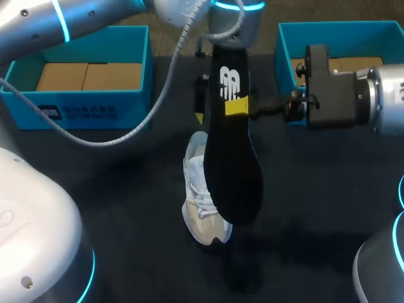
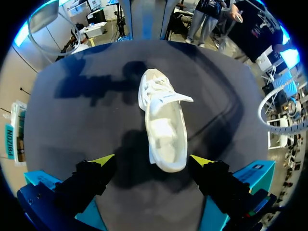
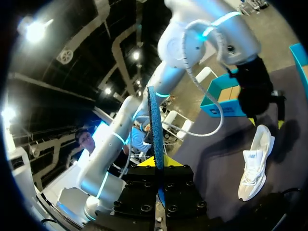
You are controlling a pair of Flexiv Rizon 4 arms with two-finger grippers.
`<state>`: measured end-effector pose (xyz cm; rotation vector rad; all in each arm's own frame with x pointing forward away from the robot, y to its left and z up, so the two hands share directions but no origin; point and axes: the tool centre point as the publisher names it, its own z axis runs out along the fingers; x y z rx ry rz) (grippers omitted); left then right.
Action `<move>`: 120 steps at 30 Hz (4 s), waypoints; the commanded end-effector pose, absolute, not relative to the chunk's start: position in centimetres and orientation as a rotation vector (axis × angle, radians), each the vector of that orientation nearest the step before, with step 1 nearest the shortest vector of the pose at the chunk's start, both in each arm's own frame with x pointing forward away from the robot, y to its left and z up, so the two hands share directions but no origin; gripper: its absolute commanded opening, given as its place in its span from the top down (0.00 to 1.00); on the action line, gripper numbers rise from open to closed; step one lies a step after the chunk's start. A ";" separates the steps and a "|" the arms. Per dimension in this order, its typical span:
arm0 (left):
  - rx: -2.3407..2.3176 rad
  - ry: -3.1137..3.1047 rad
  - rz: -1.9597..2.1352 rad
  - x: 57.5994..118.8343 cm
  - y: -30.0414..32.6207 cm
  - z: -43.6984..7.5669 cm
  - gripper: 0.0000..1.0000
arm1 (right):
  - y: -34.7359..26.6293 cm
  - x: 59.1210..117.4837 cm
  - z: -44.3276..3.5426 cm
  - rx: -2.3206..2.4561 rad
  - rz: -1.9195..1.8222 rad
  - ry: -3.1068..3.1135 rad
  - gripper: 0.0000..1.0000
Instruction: Take the shoe out of the shoebox, open the shoe tongue, remove and reinsert the insole, then place the shoe into the shoebox
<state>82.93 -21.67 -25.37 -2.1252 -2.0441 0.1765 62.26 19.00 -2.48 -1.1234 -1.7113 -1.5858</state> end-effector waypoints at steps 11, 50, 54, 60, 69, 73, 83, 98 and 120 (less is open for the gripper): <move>-2.376 -2.228 0.418 83.4 -20.5 -20.4 0.00 | 12.6 67.5 -1.0 -1.196 -1.436 -1.634 1.00; -2.545 -2.404 0.767 81.5 -19.8 -18.5 0.00 | 5.1 80.8 -9.3 -1.443 -1.117 -1.287 1.00; -2.574 -2.445 0.999 81.4 -19.7 -17.9 0.00 | 5.3 81.5 -9.9 -1.465 -1.117 -1.223 1.00; -2.617 -2.456 1.296 81.6 -19.4 -16.3 0.00 | 5.6 82.2 -10.7 -1.508 -1.074 -1.155 1.00; -2.714 -2.423 1.513 81.7 -20.3 -13.8 0.00 | 6.9 82.5 -11.4 -1.532 -1.021 -1.065 1.00; -2.756 -2.393 1.592 81.6 -21.0 -12.8 0.00 | 7.9 82.5 -11.9 -1.542 -1.020 -1.016 1.00; -2.804 -2.381 1.804 81.6 -22.8 -11.3 0.00 | 10.2 82.5 -12.9 -1.560 -0.990 -0.951 1.00; -2.730 -2.273 2.100 80.7 -24.7 -11.6 0.00 | 11.7 83.4 -12.8 -1.580 -0.968 -0.901 1.00; -2.628 -2.149 2.370 80.0 -27.0 -11.6 0.55 | 13.6 84.6 -12.6 -1.557 -1.000 -0.884 1.00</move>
